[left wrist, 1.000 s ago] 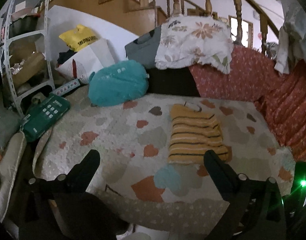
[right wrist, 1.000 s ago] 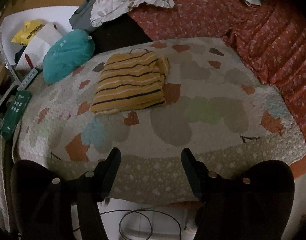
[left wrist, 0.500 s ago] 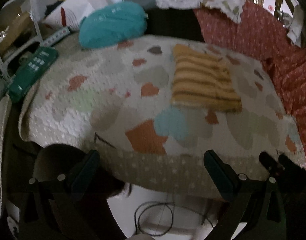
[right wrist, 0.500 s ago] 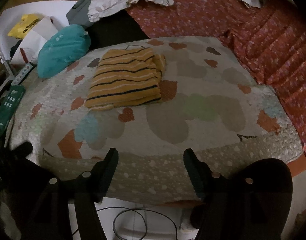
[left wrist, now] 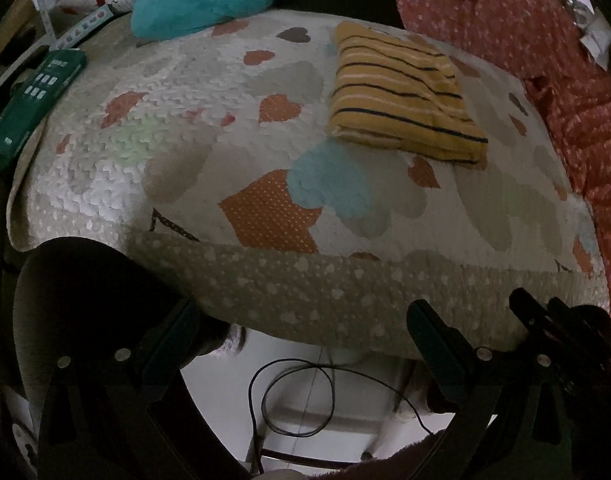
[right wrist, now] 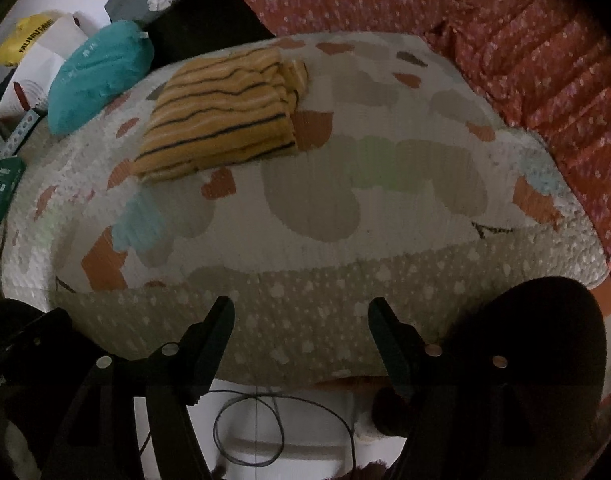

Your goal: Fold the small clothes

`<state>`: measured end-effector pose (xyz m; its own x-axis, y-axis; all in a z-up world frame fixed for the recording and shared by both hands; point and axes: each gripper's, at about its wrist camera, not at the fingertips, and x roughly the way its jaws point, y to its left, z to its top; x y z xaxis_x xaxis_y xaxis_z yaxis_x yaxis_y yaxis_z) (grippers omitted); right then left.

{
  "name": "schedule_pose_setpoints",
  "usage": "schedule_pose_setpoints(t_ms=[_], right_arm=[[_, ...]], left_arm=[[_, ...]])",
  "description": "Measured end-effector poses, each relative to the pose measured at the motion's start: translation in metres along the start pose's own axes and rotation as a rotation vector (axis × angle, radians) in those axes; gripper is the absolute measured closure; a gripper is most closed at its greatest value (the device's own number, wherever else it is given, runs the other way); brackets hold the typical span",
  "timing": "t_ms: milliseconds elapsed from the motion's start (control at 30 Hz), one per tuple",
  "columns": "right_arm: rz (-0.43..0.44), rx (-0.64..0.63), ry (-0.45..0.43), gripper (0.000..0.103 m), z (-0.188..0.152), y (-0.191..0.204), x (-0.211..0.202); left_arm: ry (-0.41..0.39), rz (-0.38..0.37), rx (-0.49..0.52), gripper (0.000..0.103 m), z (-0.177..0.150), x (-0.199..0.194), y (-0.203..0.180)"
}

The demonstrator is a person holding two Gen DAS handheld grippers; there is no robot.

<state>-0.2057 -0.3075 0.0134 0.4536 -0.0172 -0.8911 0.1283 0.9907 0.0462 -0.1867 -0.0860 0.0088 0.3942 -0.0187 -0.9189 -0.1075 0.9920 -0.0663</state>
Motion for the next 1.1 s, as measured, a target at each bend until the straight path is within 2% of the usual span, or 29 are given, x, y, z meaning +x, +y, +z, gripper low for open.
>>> schedule_pose_setpoints(t_ms=[267, 1100], right_arm=[[0.0, -0.001, 0.007, 0.029, -0.001, -0.001, 0.001], [0.004, -0.018, 0.019, 0.028, -0.004, 0.004, 0.004]], left_arm=[[-0.017, 0.004, 0.035, 0.0, -0.002, -0.003, -0.007], [-0.001, -0.002, 0.04, 0.0, -0.002, -0.001, -0.01]])
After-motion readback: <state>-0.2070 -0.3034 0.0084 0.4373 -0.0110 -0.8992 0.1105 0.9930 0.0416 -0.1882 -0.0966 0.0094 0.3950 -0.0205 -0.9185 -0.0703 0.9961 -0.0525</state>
